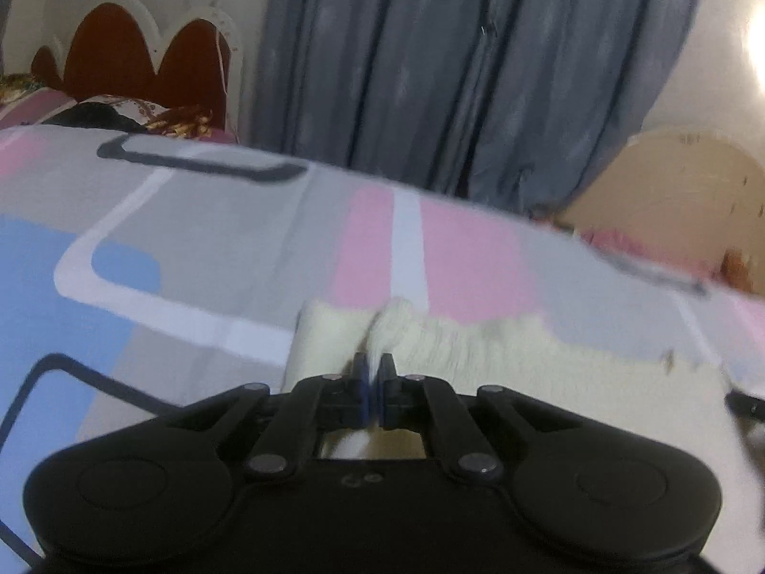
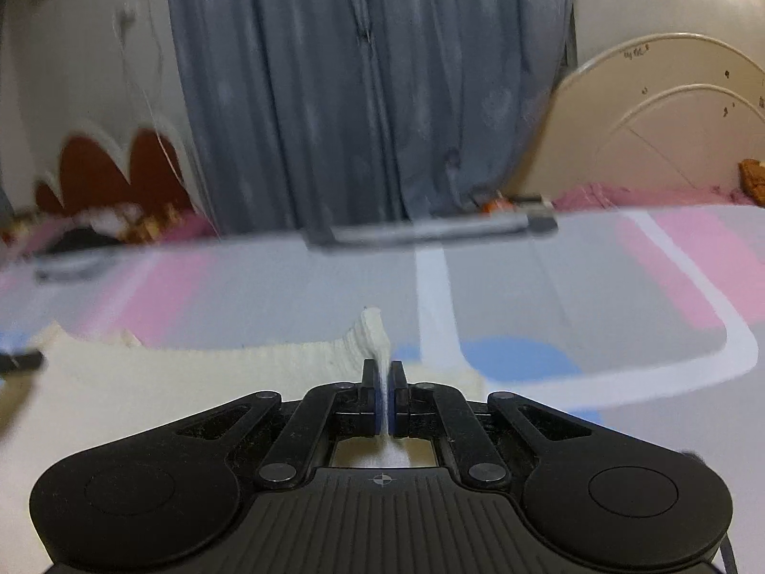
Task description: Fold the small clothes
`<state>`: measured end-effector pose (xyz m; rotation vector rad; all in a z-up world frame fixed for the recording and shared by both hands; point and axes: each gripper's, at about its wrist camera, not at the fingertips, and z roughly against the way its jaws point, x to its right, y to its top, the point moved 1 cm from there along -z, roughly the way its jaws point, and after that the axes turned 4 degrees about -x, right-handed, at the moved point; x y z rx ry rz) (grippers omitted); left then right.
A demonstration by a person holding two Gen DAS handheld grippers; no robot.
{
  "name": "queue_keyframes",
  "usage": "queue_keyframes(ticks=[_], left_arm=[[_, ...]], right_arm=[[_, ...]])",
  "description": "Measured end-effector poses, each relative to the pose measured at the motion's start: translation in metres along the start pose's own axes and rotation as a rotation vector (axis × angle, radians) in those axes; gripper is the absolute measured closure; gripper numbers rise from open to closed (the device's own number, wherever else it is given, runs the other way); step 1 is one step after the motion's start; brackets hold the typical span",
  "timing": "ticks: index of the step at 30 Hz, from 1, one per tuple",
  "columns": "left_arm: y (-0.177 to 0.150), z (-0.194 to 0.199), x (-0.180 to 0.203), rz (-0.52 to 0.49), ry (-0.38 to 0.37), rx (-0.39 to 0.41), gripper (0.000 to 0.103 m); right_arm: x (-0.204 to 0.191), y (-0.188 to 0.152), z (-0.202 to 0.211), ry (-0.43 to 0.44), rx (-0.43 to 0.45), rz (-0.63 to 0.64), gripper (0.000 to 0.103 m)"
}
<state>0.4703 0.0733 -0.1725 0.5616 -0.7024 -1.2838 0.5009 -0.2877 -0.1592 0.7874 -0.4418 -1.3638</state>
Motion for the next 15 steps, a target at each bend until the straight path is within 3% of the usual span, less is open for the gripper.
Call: queue_keyframes(ticks=[1, 3, 5, 7, 11, 15], left_arm=[[-0.002, 0.002, 0.001, -0.022, 0.009, 0.006, 0.096], [-0.002, 0.009, 0.000, -0.044, 0.020, 0.015, 0.078], [-0.002, 0.021, -0.006, -0.041, 0.039, 0.041, 0.054], [-0.002, 0.032, -0.013, -0.018, 0.049, 0.073, 0.039], [-0.003, 0.052, -0.010, -0.025, 0.003, 0.083, 0.037], [-0.012, 0.060, 0.026, -0.146, -0.077, 0.049, 0.032]], right_arm=[[0.001, -0.004, -0.004, -0.008, -0.002, -0.004, 0.101], [0.000, -0.003, 0.000, -0.026, 0.012, 0.003, 0.101], [0.000, -0.001, 0.008, -0.050, 0.029, 0.012, 0.100], [0.003, 0.001, 0.019, -0.044, 0.053, -0.005, 0.099], [-0.008, 0.000, 0.042, 0.009, 0.076, -0.007, 0.099], [-0.032, -0.004, 0.047, 0.083, 0.053, 0.013, 0.099]])
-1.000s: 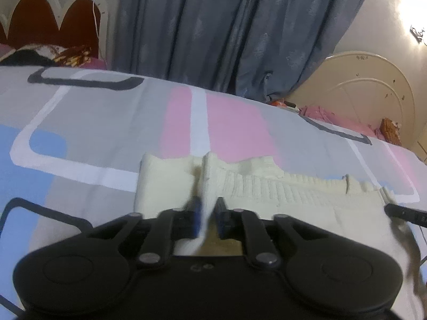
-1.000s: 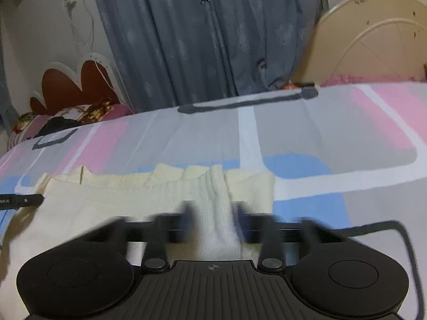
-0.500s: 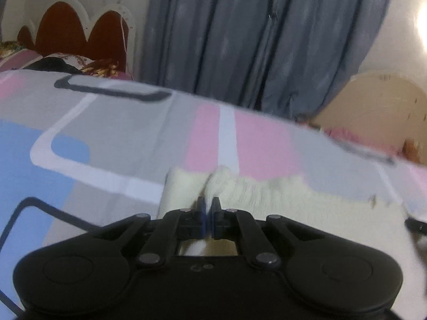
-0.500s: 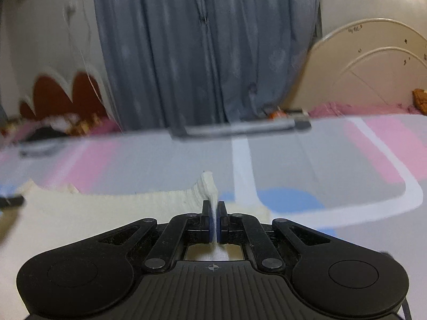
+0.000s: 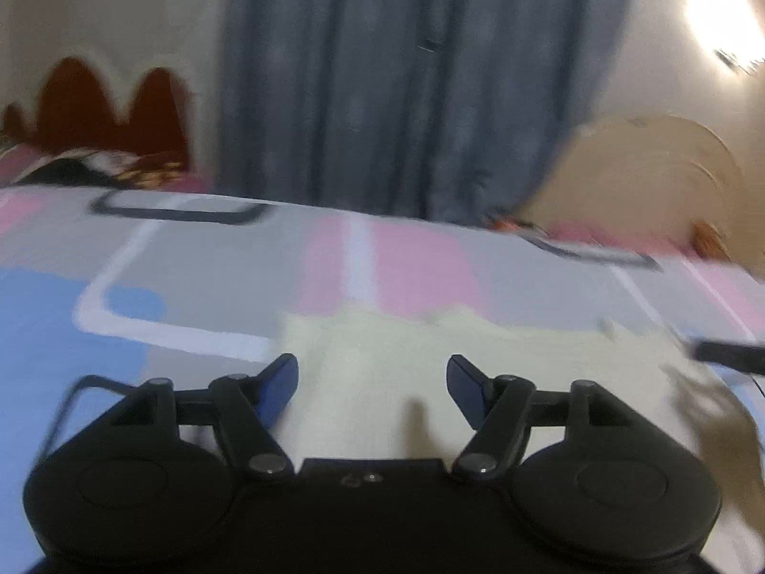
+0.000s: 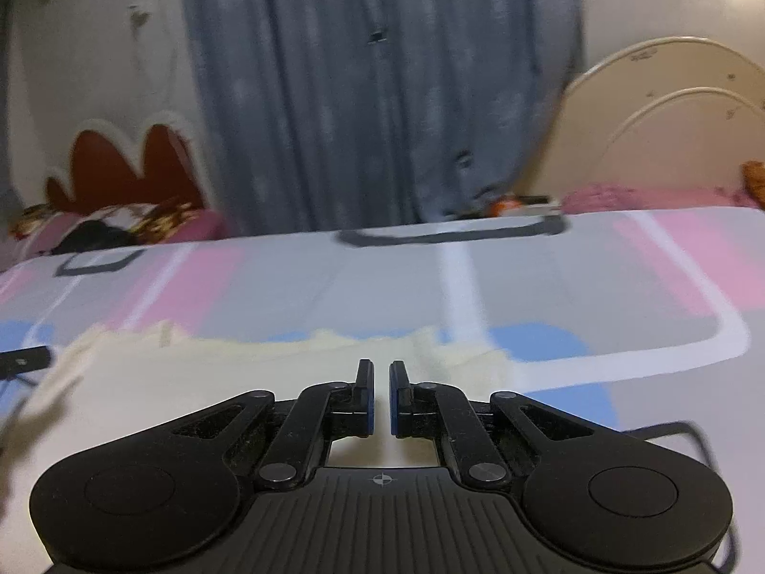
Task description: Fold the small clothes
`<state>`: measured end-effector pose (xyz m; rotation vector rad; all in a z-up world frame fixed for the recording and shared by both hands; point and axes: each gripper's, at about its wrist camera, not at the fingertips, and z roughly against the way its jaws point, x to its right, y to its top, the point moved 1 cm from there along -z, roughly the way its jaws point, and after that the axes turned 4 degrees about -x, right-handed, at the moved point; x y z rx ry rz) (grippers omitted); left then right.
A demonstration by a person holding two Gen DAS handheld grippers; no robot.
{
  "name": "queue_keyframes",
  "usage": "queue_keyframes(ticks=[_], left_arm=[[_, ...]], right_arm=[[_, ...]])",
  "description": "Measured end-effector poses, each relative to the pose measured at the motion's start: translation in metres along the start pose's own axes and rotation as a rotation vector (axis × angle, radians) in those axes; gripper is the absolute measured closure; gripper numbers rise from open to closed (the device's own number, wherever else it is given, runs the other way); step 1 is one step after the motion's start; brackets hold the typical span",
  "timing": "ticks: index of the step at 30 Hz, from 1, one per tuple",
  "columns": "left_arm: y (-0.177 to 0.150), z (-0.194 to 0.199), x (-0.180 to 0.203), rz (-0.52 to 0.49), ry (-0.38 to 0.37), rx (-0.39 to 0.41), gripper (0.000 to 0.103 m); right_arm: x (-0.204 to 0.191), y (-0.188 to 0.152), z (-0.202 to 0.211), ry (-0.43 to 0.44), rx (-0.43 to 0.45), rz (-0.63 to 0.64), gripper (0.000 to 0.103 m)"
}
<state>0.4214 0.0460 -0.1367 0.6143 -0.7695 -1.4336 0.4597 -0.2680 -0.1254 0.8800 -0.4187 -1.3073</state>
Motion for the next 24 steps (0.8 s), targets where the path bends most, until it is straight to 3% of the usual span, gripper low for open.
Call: queue_keyframes(ticks=[3, 5, 7, 15, 20, 24], left_arm=[[-0.007, -0.010, 0.029, -0.075, -0.034, -0.049, 0.031], [-0.014, -0.019, 0.036, -0.099, -0.008, -0.074, 0.031], [-0.021, -0.031, 0.029, -0.083, 0.025, -0.110, 0.029], [-0.027, -0.016, 0.005, -0.031, 0.065, -0.098, 0.031], [-0.031, 0.000, 0.004, -0.031, 0.096, -0.117, 0.031], [-0.035, 0.018, 0.015, -0.025, 0.042, -0.119, 0.029]], right_arm=[[-0.023, -0.005, -0.013, 0.046, -0.045, 0.010, 0.099], [-0.037, -0.011, -0.018, 0.058, -0.065, 0.041, 0.099], [-0.042, -0.016, -0.026, 0.016, -0.076, 0.095, 0.099], [0.004, -0.026, -0.018, -0.054, -0.071, 0.014, 0.099], [0.002, -0.028, -0.001, -0.065, -0.080, -0.007, 0.099], [-0.010, -0.035, 0.021, -0.010, -0.076, -0.023, 0.095]])
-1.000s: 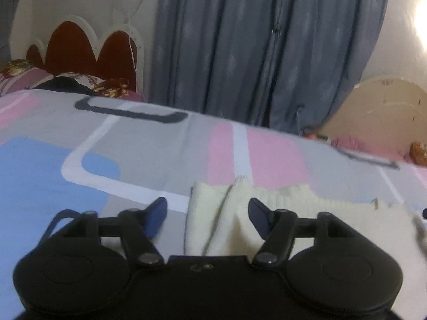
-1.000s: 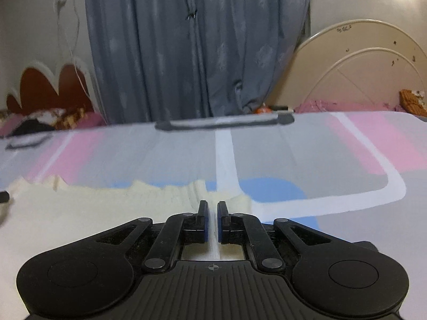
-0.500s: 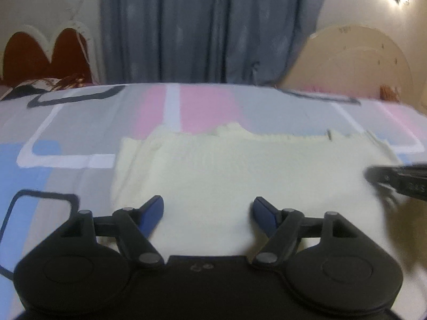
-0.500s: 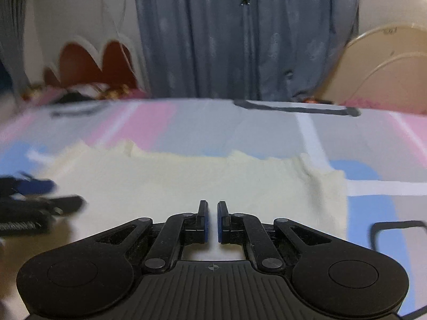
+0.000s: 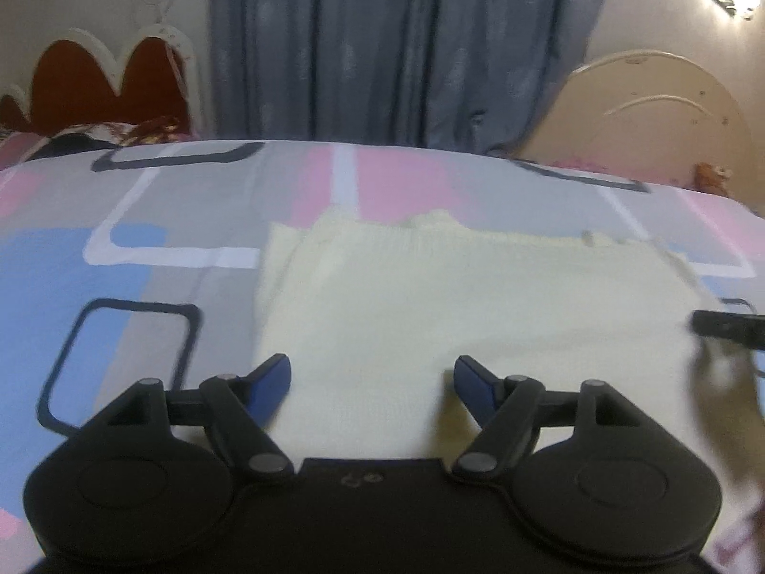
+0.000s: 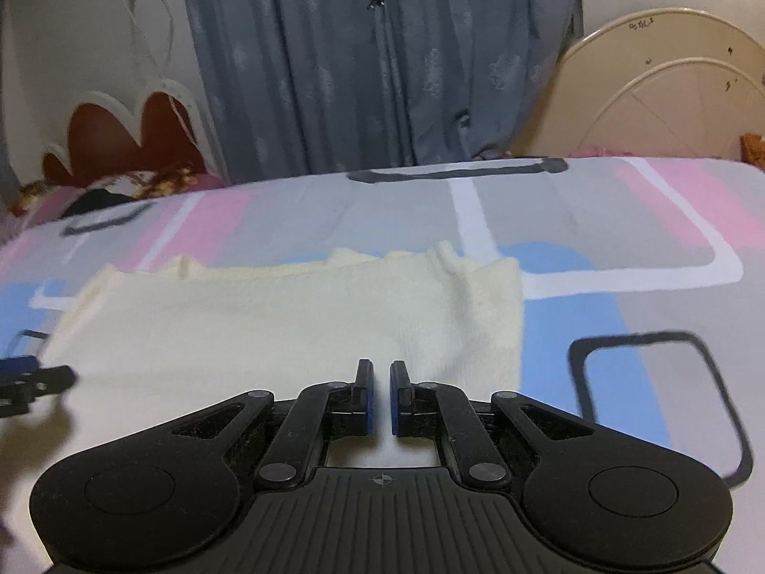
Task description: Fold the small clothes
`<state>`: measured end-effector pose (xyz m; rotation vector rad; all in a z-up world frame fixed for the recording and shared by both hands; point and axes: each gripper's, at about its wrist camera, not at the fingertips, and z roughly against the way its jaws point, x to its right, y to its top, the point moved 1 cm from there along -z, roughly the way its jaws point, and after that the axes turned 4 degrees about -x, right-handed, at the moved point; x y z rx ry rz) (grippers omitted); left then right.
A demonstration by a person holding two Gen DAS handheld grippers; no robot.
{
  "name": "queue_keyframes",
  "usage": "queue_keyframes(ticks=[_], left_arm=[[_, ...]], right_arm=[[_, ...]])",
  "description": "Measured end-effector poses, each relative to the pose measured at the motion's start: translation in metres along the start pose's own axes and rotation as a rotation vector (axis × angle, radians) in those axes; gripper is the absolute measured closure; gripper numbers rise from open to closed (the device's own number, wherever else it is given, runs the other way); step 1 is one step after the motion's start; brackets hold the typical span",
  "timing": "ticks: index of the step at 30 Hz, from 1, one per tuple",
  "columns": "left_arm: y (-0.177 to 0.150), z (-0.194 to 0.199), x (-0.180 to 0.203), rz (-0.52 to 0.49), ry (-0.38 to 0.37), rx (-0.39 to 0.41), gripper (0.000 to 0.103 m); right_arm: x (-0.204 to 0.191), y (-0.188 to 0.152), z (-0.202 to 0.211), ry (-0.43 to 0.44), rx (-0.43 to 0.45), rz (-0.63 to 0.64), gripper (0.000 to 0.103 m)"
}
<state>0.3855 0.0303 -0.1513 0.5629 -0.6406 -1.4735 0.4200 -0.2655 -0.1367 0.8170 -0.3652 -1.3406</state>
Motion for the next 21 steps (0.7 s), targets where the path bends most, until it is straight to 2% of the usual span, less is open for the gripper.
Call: queue_keyframes(ticks=[1, 2, 3, 5, 9, 21], left_arm=[[-0.003, 0.003, 0.006, -0.013, -0.014, -0.005, 0.027], [-0.006, 0.004, 0.011, -0.025, -0.023, -0.013, 0.027], [-0.009, 0.004, 0.016, -0.040, -0.030, -0.024, 0.027], [-0.016, 0.001, 0.024, -0.058, -0.026, -0.047, 0.027], [-0.027, -0.008, 0.024, -0.048, -0.016, -0.068, 0.024], [-0.033, 0.007, 0.018, -0.043, -0.010, -0.087, 0.023]], right_arm=[[-0.005, -0.003, 0.003, 0.010, 0.000, 0.007, 0.093], [-0.012, -0.007, 0.007, 0.023, 0.002, 0.017, 0.086], [-0.017, -0.011, 0.010, 0.033, 0.000, 0.023, 0.073], [-0.028, -0.019, 0.014, 0.045, -0.003, 0.037, 0.061], [-0.037, -0.032, 0.009, 0.017, -0.038, 0.059, 0.060], [-0.007, -0.056, 0.033, -0.170, -0.079, 0.059, 0.060]])
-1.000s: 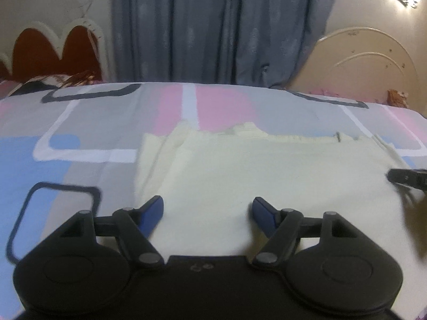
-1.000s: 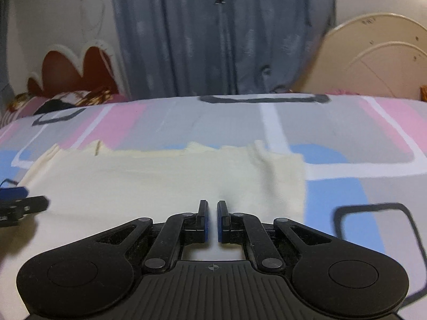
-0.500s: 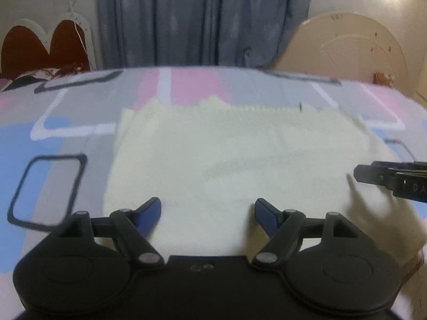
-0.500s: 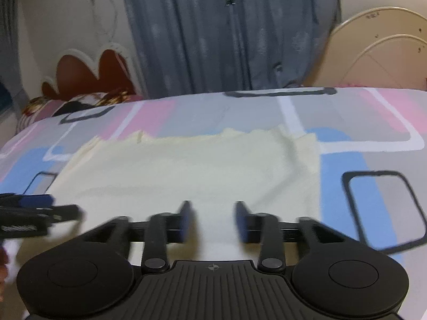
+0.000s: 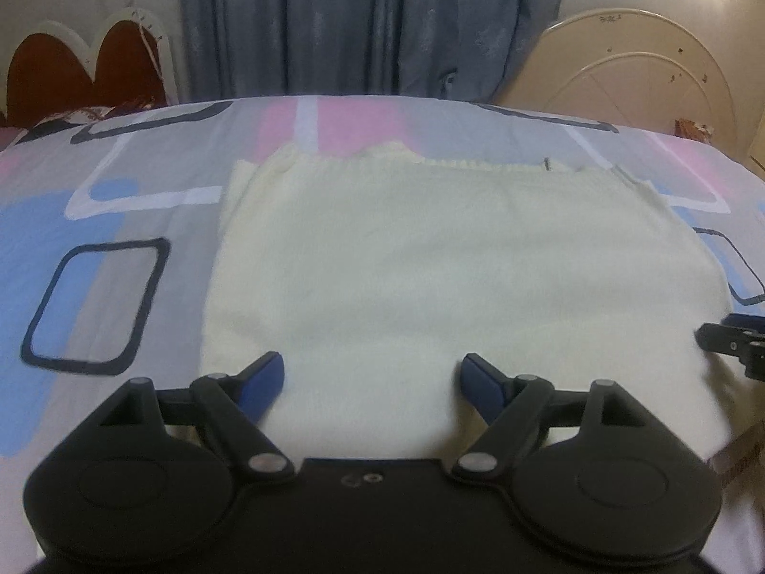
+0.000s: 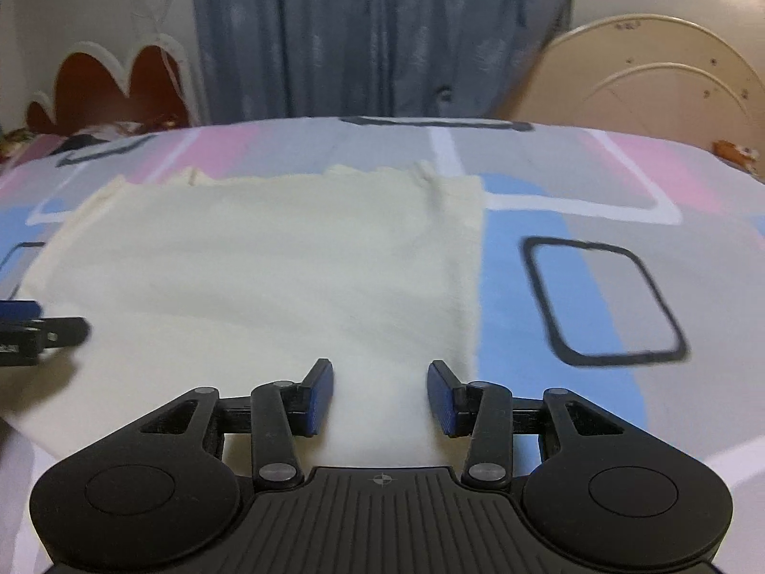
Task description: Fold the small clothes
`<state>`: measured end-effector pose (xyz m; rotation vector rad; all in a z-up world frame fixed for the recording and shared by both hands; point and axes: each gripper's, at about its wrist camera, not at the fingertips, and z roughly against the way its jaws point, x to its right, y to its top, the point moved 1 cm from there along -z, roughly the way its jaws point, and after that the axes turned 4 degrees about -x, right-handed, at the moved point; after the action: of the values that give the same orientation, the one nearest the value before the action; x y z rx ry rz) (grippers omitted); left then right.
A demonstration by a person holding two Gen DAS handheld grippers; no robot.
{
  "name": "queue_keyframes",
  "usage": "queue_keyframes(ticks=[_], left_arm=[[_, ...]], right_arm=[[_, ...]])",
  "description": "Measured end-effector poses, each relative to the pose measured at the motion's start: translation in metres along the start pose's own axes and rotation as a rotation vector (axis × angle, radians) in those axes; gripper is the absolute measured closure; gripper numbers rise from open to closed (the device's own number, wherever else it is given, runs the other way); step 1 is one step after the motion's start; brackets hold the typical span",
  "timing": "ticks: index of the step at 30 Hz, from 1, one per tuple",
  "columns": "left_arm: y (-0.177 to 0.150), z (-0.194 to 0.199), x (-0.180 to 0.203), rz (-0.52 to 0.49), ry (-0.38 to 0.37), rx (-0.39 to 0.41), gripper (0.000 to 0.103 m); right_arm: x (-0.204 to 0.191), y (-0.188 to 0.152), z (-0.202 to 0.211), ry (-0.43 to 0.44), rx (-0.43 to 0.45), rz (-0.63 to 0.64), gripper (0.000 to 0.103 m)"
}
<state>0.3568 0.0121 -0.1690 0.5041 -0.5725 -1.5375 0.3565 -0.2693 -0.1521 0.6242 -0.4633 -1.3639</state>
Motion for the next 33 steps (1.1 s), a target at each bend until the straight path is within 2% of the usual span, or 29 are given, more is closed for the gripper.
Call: queue_keyframes(ticks=[2, 4, 10, 14, 17, 23, 29, 33], left_arm=[[-0.003, 0.008, -0.002, 0.007, -0.007, 0.003, 0.023], [-0.008, 0.015, -0.003, 0.001, -0.019, 0.006, 0.023], [-0.033, 0.030, -0.003, -0.016, -0.031, 0.005, 0.022], [-0.047, 0.030, -0.003, -0.048, -0.017, 0.008, 0.020], [-0.048, 0.031, -0.007, -0.056, -0.025, 0.010, 0.019], [-0.048, 0.031, -0.008, -0.057, -0.028, 0.006, 0.019], [-0.044, 0.035, -0.007, -0.017, -0.021, -0.033, 0.018], [-0.043, 0.040, -0.010, 0.008, -0.029, -0.048, 0.017]], right_arm=[[-0.002, -0.001, 0.009, -0.001, 0.001, -0.014, 0.060], [-0.009, -0.003, 0.019, 0.034, 0.017, -0.020, 0.060], [-0.053, -0.015, 0.033, 0.103, 0.023, 0.041, 0.060], [-0.072, -0.032, 0.026, 0.054, 0.008, 0.113, 0.060], [-0.065, -0.040, 0.024, 0.025, 0.023, 0.129, 0.060], [-0.050, -0.043, 0.028, -0.012, 0.003, 0.098, 0.058], [-0.056, -0.034, 0.032, -0.042, -0.043, 0.090, 0.054], [-0.060, -0.030, 0.051, -0.013, -0.008, 0.055, 0.054]])
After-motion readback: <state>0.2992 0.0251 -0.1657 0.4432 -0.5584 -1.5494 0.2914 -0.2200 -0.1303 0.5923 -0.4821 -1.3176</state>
